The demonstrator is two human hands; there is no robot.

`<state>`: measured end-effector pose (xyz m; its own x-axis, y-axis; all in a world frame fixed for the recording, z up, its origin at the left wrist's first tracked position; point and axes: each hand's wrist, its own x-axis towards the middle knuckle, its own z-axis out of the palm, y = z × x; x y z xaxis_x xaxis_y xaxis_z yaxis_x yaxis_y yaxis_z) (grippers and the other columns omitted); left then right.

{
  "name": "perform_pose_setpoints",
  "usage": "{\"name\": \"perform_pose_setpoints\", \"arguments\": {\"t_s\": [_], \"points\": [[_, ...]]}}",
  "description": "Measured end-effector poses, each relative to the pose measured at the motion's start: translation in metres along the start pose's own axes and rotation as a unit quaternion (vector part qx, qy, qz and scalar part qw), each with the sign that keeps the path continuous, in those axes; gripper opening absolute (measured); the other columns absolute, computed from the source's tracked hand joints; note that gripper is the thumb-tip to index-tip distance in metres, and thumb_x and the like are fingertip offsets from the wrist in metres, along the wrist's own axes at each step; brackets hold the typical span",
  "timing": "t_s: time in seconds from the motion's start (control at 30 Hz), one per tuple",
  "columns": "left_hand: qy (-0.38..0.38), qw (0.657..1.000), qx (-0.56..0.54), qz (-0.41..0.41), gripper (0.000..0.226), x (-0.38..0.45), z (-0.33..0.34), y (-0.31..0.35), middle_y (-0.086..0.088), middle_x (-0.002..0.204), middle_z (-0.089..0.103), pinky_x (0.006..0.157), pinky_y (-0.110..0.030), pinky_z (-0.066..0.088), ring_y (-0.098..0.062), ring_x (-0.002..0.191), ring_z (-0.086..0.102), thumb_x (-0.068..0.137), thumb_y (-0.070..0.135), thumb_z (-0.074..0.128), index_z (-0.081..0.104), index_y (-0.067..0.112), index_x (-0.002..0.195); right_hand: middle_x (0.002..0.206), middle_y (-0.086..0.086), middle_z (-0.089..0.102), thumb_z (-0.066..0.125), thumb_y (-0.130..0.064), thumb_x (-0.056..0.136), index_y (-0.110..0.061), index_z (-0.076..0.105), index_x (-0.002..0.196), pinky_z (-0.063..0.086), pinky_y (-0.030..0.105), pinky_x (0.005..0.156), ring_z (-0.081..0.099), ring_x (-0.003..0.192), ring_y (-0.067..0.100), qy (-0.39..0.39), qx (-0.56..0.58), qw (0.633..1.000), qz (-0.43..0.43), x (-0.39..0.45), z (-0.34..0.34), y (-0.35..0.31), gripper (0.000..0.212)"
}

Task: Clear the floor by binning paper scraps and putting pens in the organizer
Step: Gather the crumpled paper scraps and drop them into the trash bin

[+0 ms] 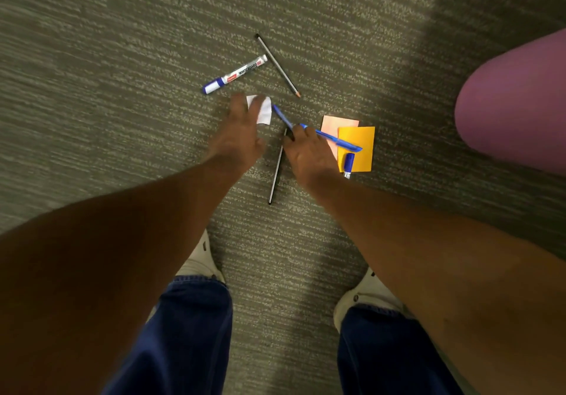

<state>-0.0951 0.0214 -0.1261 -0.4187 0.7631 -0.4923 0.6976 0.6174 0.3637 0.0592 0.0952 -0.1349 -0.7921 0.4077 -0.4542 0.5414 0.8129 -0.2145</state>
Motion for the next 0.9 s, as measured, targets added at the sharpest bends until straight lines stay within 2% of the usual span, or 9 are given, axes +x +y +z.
{"name": "perform_pose_setpoints", "arguments": {"t_s": [0.17, 0.3, 0.33, 0.4, 0.5, 0.57, 0.63, 0.77, 0.9], "points": [[-0.040, 0.994, 0.059, 0.082, 0.037, 0.042, -0.012, 0.004, -0.018, 0.134, 0.054, 0.096, -0.049, 0.052, -0.040, 0.112, 0.061, 0.090, 0.004, 0.063, 0.063, 0.011, 0.126, 0.101, 0.023, 0.067, 0.067, 0.004, 0.084, 0.001, 0.066, 0.114, 0.056, 0.046, 0.072, 0.067, 0.091, 0.043, 0.076, 0.101, 0.991, 0.049, -0.010, 0.005, -0.005, 0.029], [-0.034, 0.998, 0.059, 0.018, 0.028, 0.059, -0.035, 0.005, -0.017, 0.123, 0.070, 0.099, -0.041, 0.051, -0.036, 0.116, 0.065, 0.096, 0.013, 0.060, 0.072, 0.012, 0.122, 0.090, 0.014, 0.063, 0.048, -0.002, 0.100, -0.004, 0.055, 0.121, 0.036, 0.036, 0.062, 0.059, 0.078, 0.029, 0.126, 0.330, 0.912, 0.209, -0.043, -0.011, -0.020, 0.022], [-0.013, 1.000, 0.023, -0.017, 0.028, 0.057, -0.040, 0.007, -0.015, 0.122, 0.072, 0.099, -0.039, 0.051, -0.033, 0.115, 0.066, 0.097, 0.015, 0.060, 0.073, 0.014, 0.122, 0.085, 0.008, 0.059, 0.046, -0.004, 0.100, -0.008, 0.054, 0.114, 0.031, 0.035, 0.060, 0.054, 0.073, 0.023, 0.120, 0.405, 0.871, 0.251, -0.051, -0.015, -0.024, 0.018], [0.007, 0.991, -0.095, -0.097, 0.027, 0.044, -0.044, 0.018, -0.012, 0.115, 0.073, 0.092, -0.037, 0.054, -0.029, 0.106, 0.069, 0.099, 0.024, 0.060, 0.072, 0.014, 0.121, 0.081, -0.005, 0.055, 0.044, -0.013, 0.098, -0.017, 0.057, 0.100, 0.034, 0.034, 0.064, 0.047, 0.071, 0.013, 0.133, 0.572, 0.742, 0.324, -0.069, -0.019, -0.033, 0.014], [-0.082, 0.914, -0.326, -0.229, 0.025, 0.009, -0.049, 0.049, -0.008, 0.093, 0.069, 0.061, -0.029, 0.058, -0.018, 0.071, 0.064, 0.099, 0.014, 0.061, 0.066, 0.009, 0.123, 0.080, -0.008, 0.060, 0.050, -0.047, 0.101, -0.027, 0.066, 0.082, 0.039, 0.033, 0.075, 0.050, 0.073, 0.012, 0.144, 0.669, 0.568, 0.457, -0.097, -0.044, -0.037, 0.031], [-0.170, 0.863, -0.411, -0.241, 0.027, -0.024, -0.056, 0.075, -0.005, 0.089, 0.069, 0.055, -0.026, 0.055, -0.012, 0.066, 0.060, 0.099, 0.008, 0.060, 0.066, 0.010, 0.126, 0.075, -0.008, 0.053, 0.047, -0.060, 0.101, -0.022, 0.064, 0.087, 0.039, 0.032, 0.068, 0.045, 0.068, 0.011, 0.104, 0.717, 0.460, 0.513, -0.113, -0.069, -0.031, 0.044], [-0.216, 0.849, -0.439, -0.199, 0.029, -0.053, -0.064, 0.104, -0.001, 0.093, 0.072, 0.060, -0.025, 0.052, -0.009, 0.071, 0.061, 0.099, 0.011, 0.062, 0.069, 0.018, 0.127, 0.083, -0.006, 0.056, 0.042, -0.069, 0.099, -0.020, 0.066, 0.103, 0.039, 0.028, 0.062, 0.044, 0.067, 0.010, 0.070, 0.749, 0.407, 0.518, -0.121, -0.092, -0.019, 0.055], [-0.208, 0.865, -0.451, -0.074, 0.025, -0.091, -0.084, 0.183, 0.001, 0.094, 0.076, 0.062, -0.024, 0.047, -0.009, 0.077, 0.063, 0.097, 0.011, 0.063, 0.074, 0.023, 0.116, 0.108, 0.012, 0.075, 0.048, -0.083, 0.080, -0.020, 0.073, 0.111, 0.049, 0.038, 0.074, 0.063, 0.089, 0.022, 0.092, 0.781, 0.436, 0.437, -0.129, -0.150, 0.011, 0.075], [-0.124, 0.897, -0.422, 0.029, 0.022, -0.100, -0.108, 0.262, 0.004, 0.086, 0.078, 0.069, -0.031, 0.056, -0.006, 0.075, 0.068, 0.095, 0.012, 0.060, 0.079, 0.017, 0.105, 0.088, 0.009, 0.068, 0.058, -0.037, 0.102, -0.001, 0.064, 0.105, 0.056, 0.040, 0.081, 0.066, 0.083, 0.021, 0.238, 0.720, 0.504, 0.414, -0.150, -0.209, 0.052, 0.037]]}}
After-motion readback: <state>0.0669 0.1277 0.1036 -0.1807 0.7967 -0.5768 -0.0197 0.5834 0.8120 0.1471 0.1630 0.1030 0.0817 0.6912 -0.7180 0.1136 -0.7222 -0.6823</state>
